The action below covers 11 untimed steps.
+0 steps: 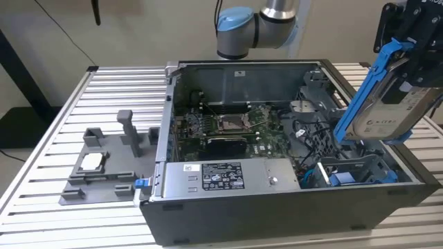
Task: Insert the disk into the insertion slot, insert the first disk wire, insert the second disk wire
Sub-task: 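Insert the disk into the insertion slot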
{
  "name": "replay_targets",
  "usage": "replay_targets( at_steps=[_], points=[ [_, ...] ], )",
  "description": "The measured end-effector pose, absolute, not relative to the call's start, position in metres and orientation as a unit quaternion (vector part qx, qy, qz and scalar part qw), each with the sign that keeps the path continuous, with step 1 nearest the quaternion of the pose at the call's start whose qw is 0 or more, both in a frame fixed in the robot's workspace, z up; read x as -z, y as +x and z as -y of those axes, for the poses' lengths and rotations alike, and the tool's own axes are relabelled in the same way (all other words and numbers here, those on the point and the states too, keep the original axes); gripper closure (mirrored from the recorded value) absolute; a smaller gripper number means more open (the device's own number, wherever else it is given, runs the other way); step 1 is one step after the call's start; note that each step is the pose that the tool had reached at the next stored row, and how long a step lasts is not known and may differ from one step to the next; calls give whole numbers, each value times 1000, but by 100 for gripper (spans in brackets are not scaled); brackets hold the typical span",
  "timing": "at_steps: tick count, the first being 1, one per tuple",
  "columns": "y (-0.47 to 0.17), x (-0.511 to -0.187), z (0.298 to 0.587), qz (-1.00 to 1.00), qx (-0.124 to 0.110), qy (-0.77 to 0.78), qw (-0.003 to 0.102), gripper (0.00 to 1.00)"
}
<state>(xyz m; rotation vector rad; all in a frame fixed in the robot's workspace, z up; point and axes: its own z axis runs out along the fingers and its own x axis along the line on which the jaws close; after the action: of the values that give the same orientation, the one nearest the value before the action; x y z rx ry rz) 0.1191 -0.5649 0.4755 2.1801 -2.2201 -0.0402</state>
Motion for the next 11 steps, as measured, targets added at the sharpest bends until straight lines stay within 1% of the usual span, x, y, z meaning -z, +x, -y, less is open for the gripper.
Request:
replay_targets(
  at_steps=[11],
  points=[
    [119,-458,571,713,14,701,14,67]
  ],
)
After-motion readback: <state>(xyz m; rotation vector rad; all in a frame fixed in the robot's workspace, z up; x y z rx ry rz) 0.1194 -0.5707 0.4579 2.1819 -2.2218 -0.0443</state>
